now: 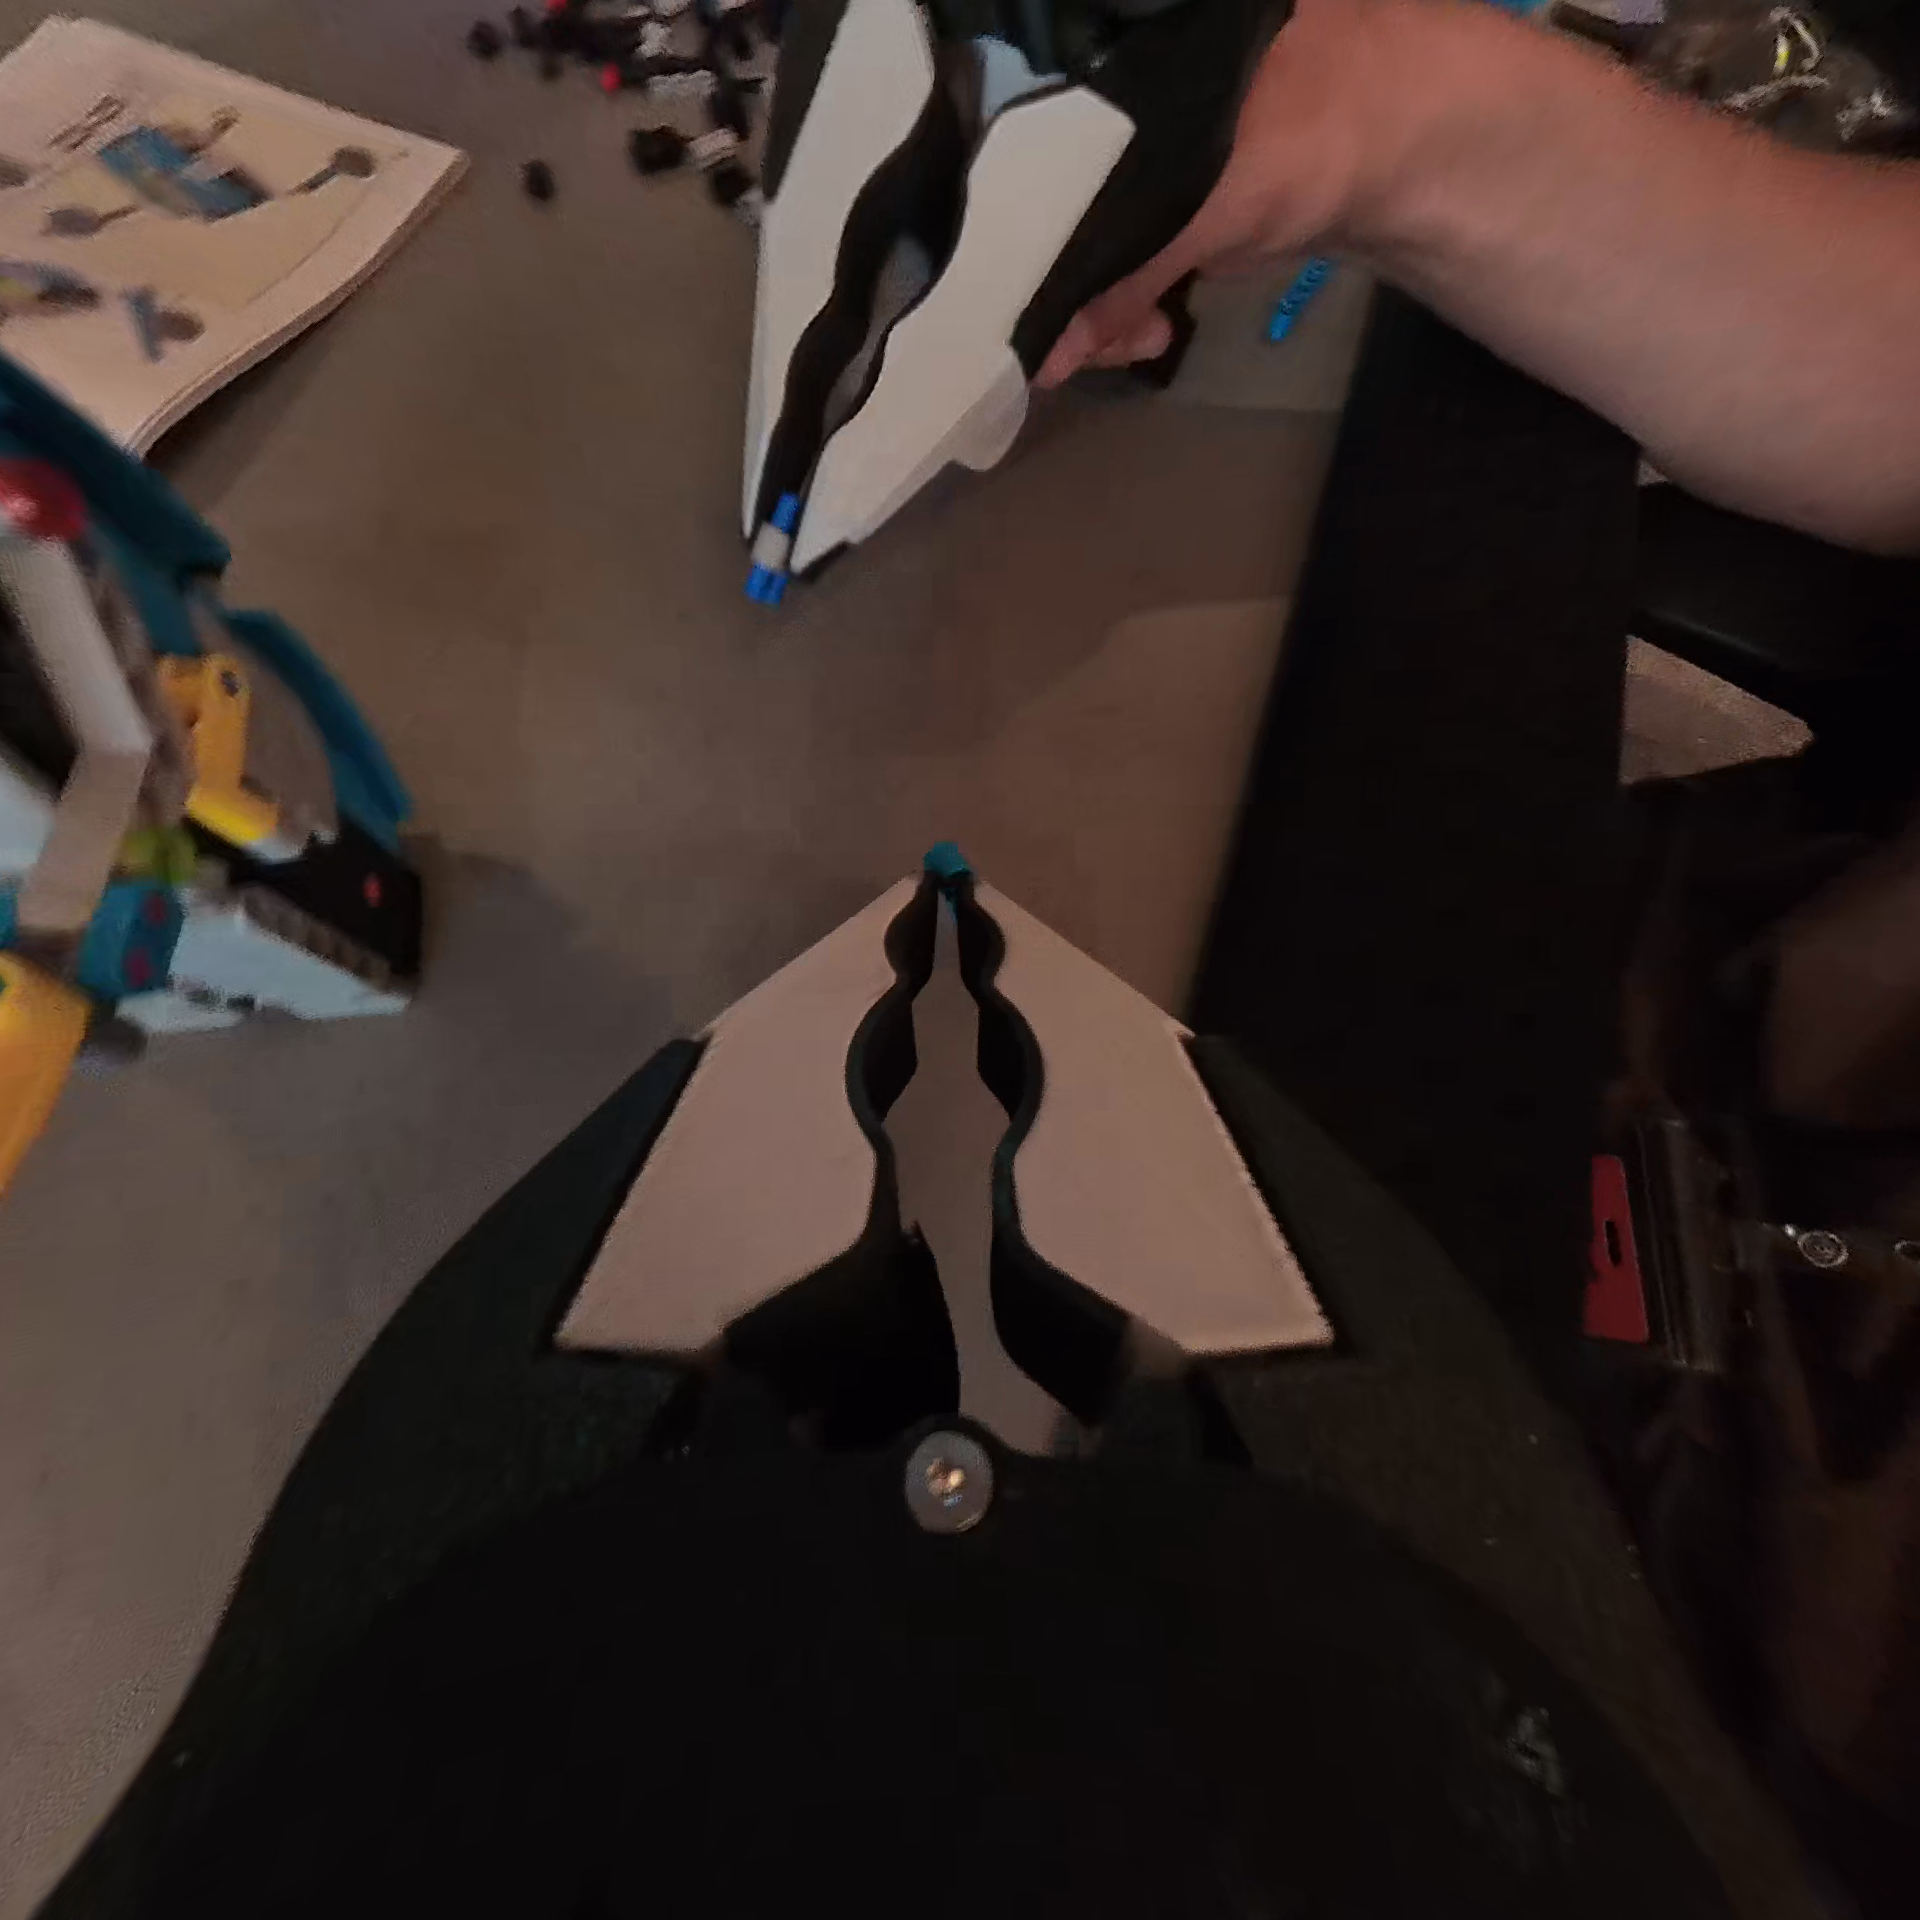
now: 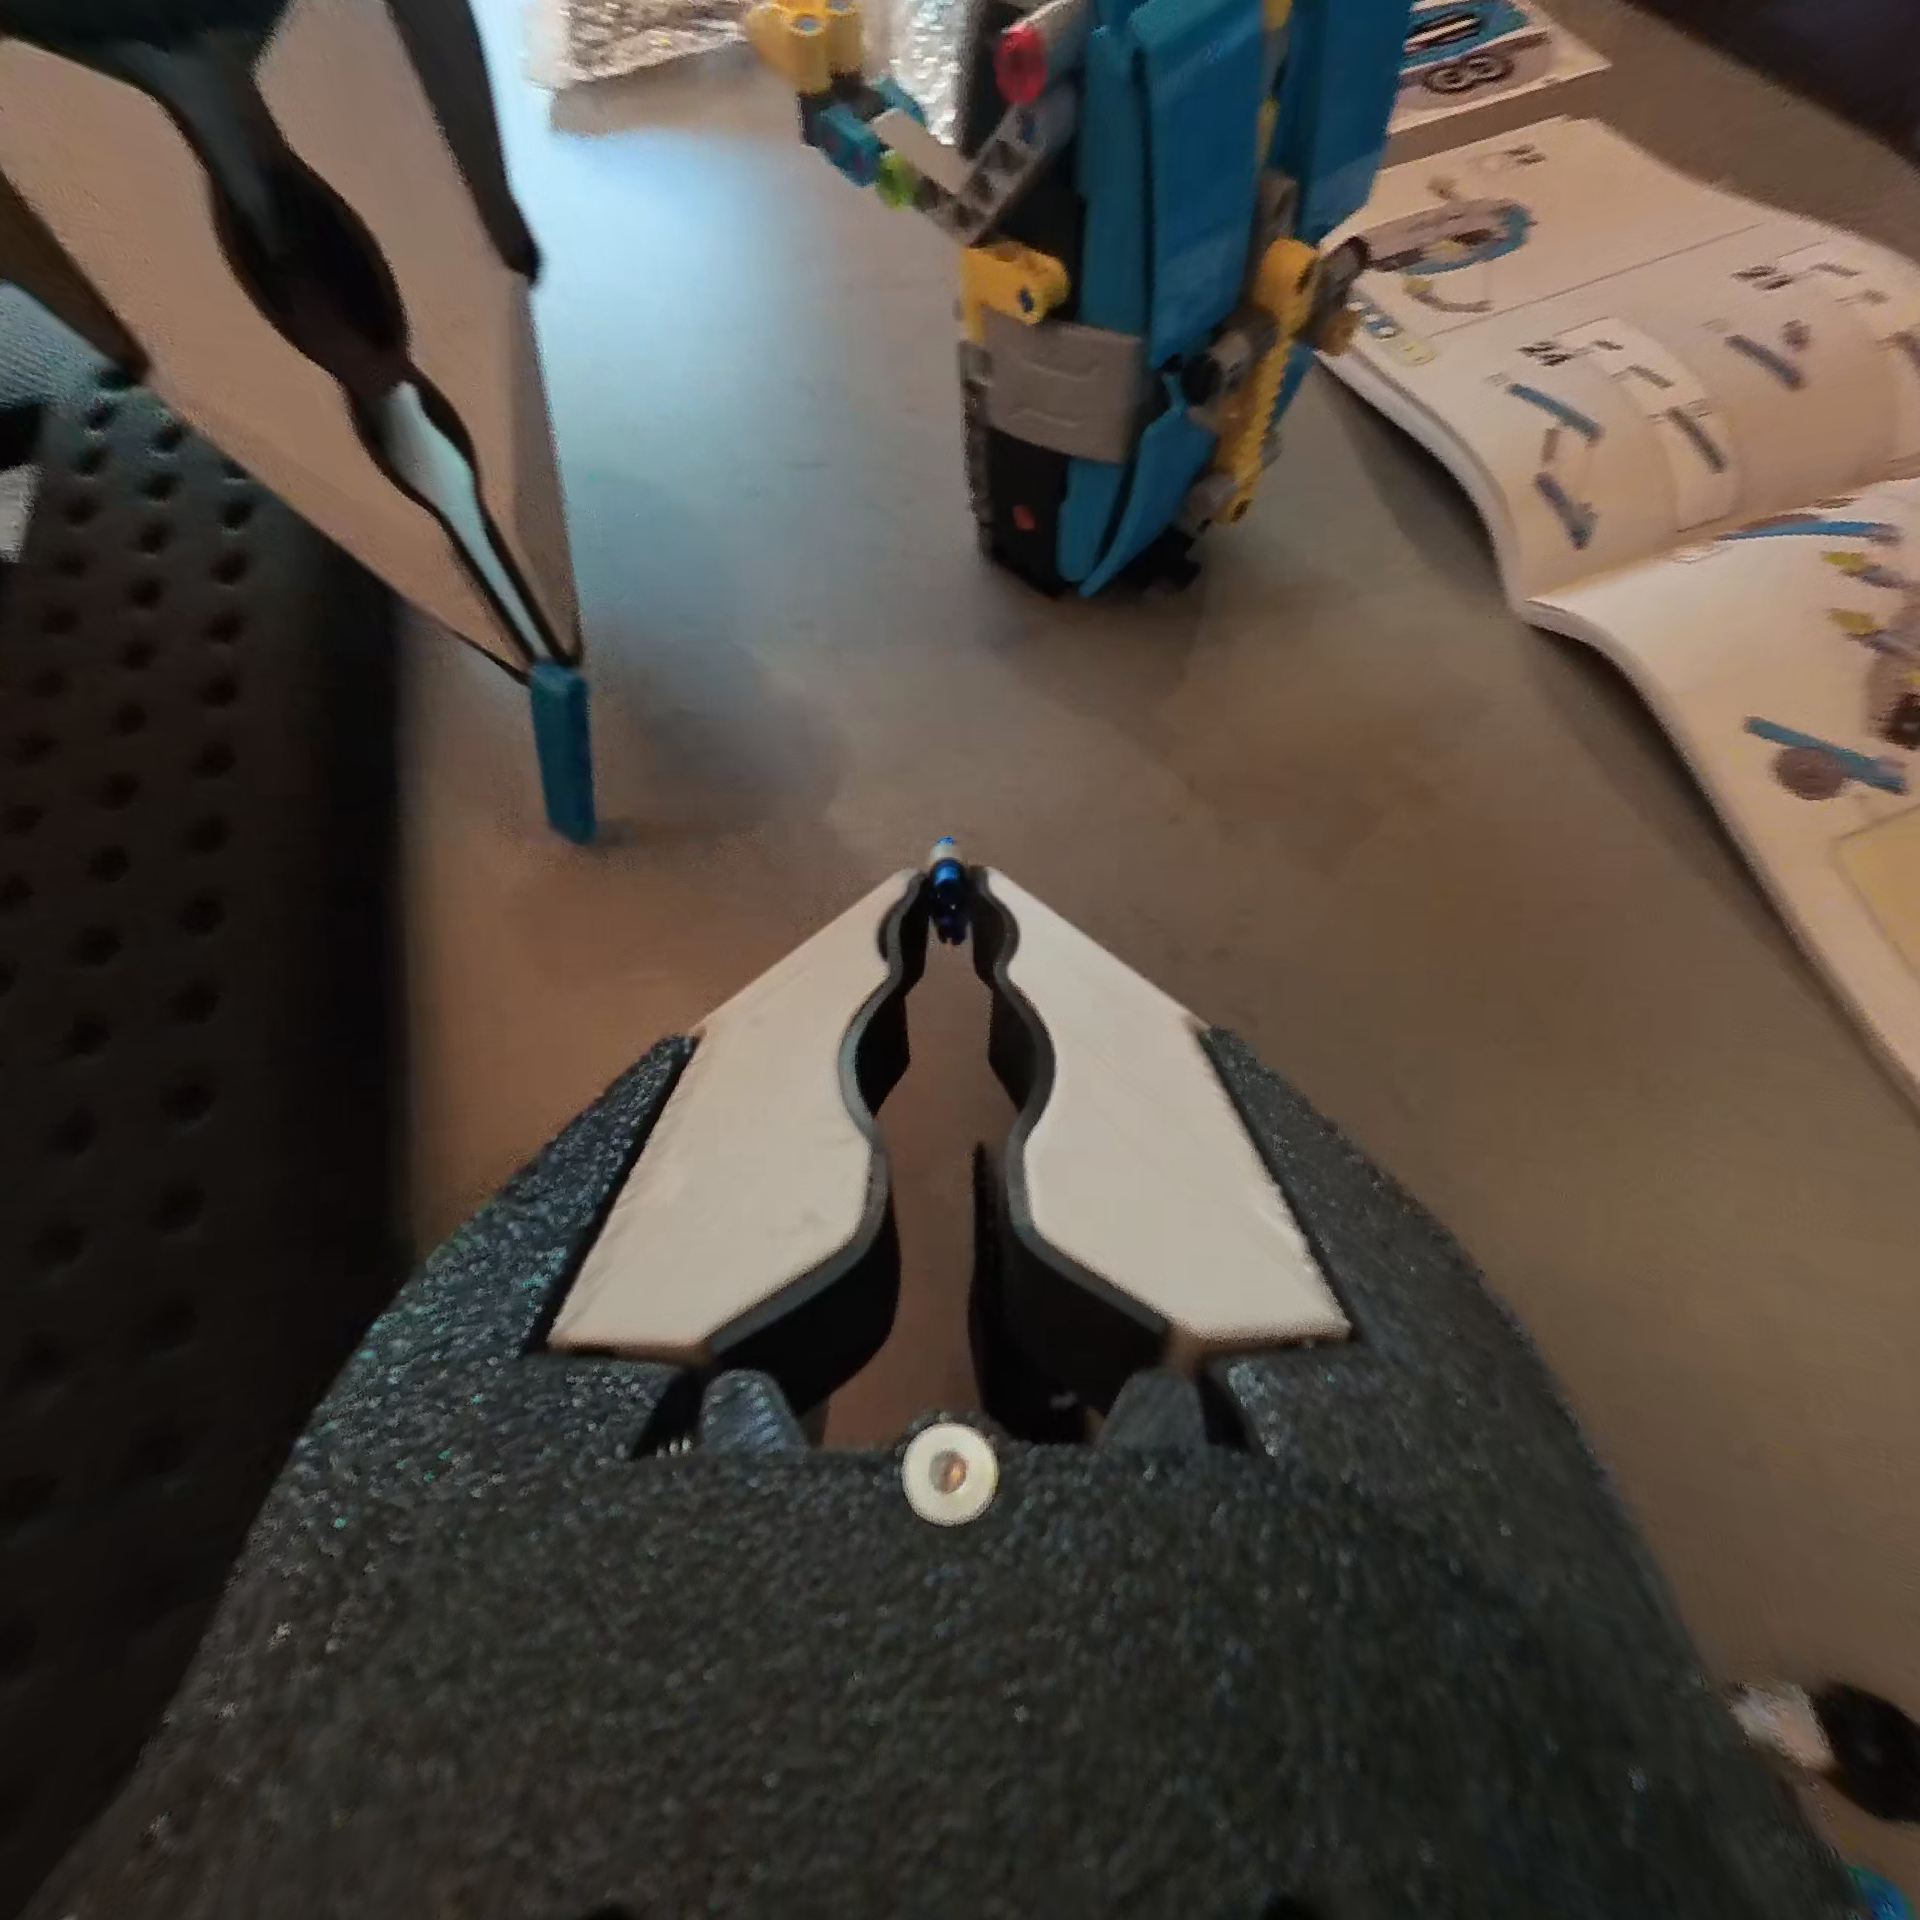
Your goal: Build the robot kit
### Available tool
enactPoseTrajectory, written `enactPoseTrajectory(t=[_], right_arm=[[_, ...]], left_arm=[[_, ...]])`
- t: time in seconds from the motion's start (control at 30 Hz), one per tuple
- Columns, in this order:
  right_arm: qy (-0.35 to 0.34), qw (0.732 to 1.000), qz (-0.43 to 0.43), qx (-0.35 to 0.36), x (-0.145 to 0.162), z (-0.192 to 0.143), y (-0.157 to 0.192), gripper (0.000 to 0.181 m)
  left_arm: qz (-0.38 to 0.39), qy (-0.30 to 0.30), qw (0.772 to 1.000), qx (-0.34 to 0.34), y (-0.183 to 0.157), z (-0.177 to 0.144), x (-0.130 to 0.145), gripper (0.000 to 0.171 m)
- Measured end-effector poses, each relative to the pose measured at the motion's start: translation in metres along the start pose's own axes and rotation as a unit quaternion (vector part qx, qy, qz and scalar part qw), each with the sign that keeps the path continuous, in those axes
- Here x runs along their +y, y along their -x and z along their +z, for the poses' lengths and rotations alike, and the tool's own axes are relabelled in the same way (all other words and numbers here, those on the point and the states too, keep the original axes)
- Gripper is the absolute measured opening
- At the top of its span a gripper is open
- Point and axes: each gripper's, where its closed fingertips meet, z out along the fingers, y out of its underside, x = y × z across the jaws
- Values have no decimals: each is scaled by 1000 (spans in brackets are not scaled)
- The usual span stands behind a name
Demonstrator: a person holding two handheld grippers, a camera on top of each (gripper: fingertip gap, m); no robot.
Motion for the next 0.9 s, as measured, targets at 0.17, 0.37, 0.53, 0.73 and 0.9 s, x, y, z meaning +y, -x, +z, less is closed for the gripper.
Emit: enactPoseTrajectory(t=[0.17,0.37,0.53,0.73,0.9], right_arm=[[-26,999,-14,42,-13,-8,-9,8],[-23,998,-21,48,-12,-8,-9,8],[-14,999,-22,46,-10,-6,-8,8],[-7,999,-24,43,-7,-3,-6,8],[3,999,-22,38,-2,-1,-5,8]], left_arm=[[-31,-25,999,-34,4,-14,0,3],[-62,-28,996,-65,21,-22,-1,7],[29,25,997,-60,12,-15,20,23],[91,33,995,-31,9,5,28,24],[125,69,989,-25,15,21,29,24]])
